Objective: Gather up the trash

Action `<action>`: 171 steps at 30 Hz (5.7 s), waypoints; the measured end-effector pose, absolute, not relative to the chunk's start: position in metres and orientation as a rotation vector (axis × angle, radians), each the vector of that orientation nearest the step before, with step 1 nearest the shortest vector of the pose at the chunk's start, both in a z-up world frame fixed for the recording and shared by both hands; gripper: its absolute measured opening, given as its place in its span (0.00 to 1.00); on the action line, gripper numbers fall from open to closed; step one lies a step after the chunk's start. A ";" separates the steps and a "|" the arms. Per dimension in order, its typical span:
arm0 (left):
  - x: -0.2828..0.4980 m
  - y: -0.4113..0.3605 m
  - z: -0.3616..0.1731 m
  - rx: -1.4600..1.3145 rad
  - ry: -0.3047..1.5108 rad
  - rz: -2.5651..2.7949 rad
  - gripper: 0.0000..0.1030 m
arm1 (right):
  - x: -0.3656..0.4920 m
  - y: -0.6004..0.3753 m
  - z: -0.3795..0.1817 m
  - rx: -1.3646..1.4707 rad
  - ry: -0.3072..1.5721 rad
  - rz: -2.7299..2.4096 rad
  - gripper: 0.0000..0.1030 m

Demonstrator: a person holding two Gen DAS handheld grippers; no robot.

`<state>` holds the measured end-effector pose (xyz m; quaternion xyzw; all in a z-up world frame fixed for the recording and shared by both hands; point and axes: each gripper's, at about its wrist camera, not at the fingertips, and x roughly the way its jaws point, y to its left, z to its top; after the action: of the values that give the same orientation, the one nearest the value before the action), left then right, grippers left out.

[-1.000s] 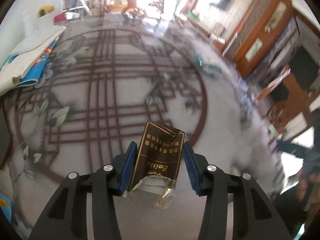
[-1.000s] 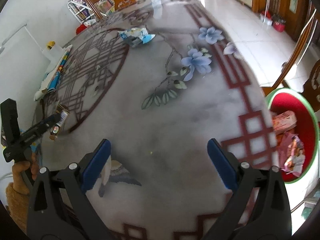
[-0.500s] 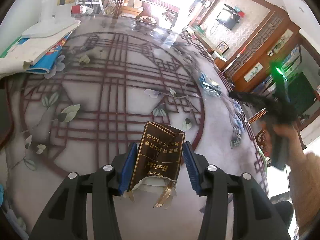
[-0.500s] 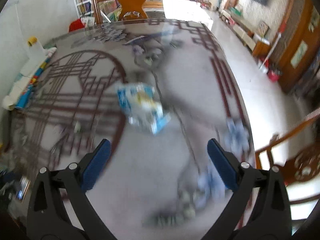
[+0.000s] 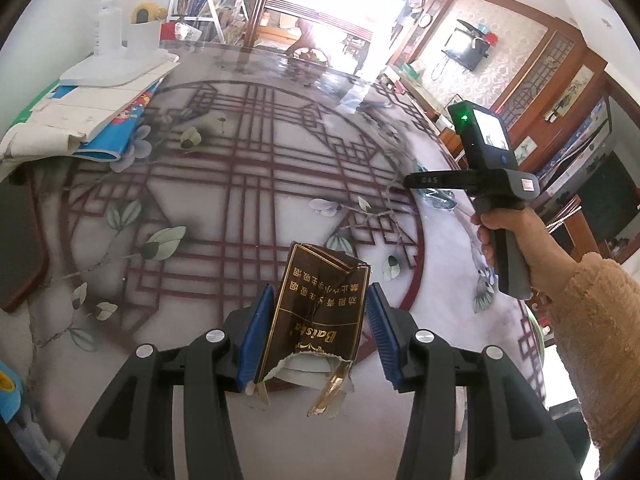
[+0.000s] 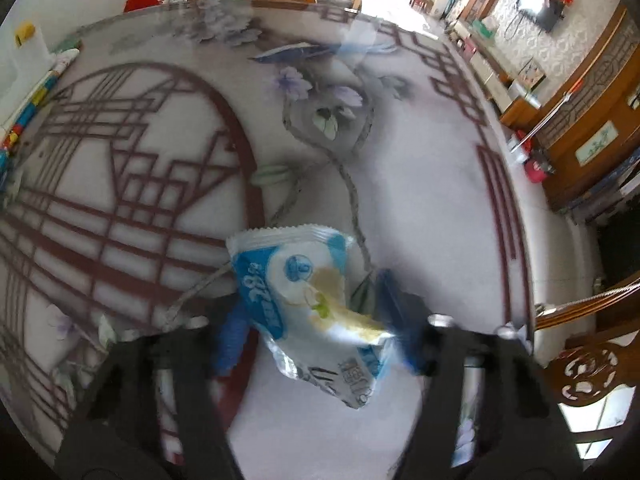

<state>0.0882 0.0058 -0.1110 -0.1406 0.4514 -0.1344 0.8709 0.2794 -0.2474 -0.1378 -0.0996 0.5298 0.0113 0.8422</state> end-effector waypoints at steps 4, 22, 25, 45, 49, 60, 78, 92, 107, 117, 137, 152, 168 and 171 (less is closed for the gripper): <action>0.087 0.006 -0.111 -0.293 0.942 -0.277 0.44 | 0.256 -0.250 -0.125 -0.146 1.086 0.089 0.35; 0.080 0.001 -0.103 -0.258 0.908 -0.262 0.44 | 0.062 -0.299 -0.075 0.119 1.009 0.271 0.35; 0.077 -0.004 -0.103 -0.246 0.906 -0.267 0.44 | 0.041 -0.311 -0.071 0.118 1.007 0.257 0.35; 0.014 -0.093 -0.095 -0.214 0.918 -0.353 0.44 | -0.033 -0.367 -0.047 0.203 0.920 0.254 0.35; 0.010 -0.117 -0.075 -0.212 0.892 -0.396 0.44 | -0.041 -0.384 -0.040 0.236 0.893 0.236 0.35; -0.006 -0.202 -0.045 -0.136 0.846 -0.553 0.44 | -0.068 -0.451 -0.031 0.335 0.818 0.141 0.35; 0.005 -0.356 -0.048 0.056 0.847 -0.788 0.44 | -0.094 -0.582 -0.055 0.531 0.752 -0.114 0.35; 0.010 -0.425 -0.065 0.126 0.868 -0.895 0.44 | -0.106 -0.633 -0.086 0.614 0.765 -0.225 0.35; 0.019 -0.456 -0.074 0.120 0.898 -0.921 0.48 | -0.094 -0.643 -0.107 0.644 0.781 -0.239 0.36; 0.025 -0.442 -0.070 0.046 0.873 -0.879 0.87 | -0.084 -0.649 -0.111 0.626 0.718 -0.288 0.71; -0.069 -0.263 0.082 -0.078 0.397 -0.479 0.92 | -0.083 -0.490 -0.001 0.474 0.522 -0.111 0.95; -0.089 -0.207 0.099 -0.010 0.394 -0.318 0.92 | -0.102 -0.435 0.002 0.397 0.354 -0.192 0.95; -0.094 -0.202 0.097 -0.050 0.401 -0.327 0.92 | -0.103 -0.441 -0.003 0.415 0.363 -0.204 0.95; -0.092 -0.202 0.095 -0.057 0.411 -0.331 0.92 | -0.103 -0.442 -0.005 0.422 0.365 -0.207 0.95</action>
<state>-0.0924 -0.2020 0.0951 -0.0281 0.2033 -0.1633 0.9650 -0.1026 -0.4420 -0.0055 0.2080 0.1799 -0.1019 0.9560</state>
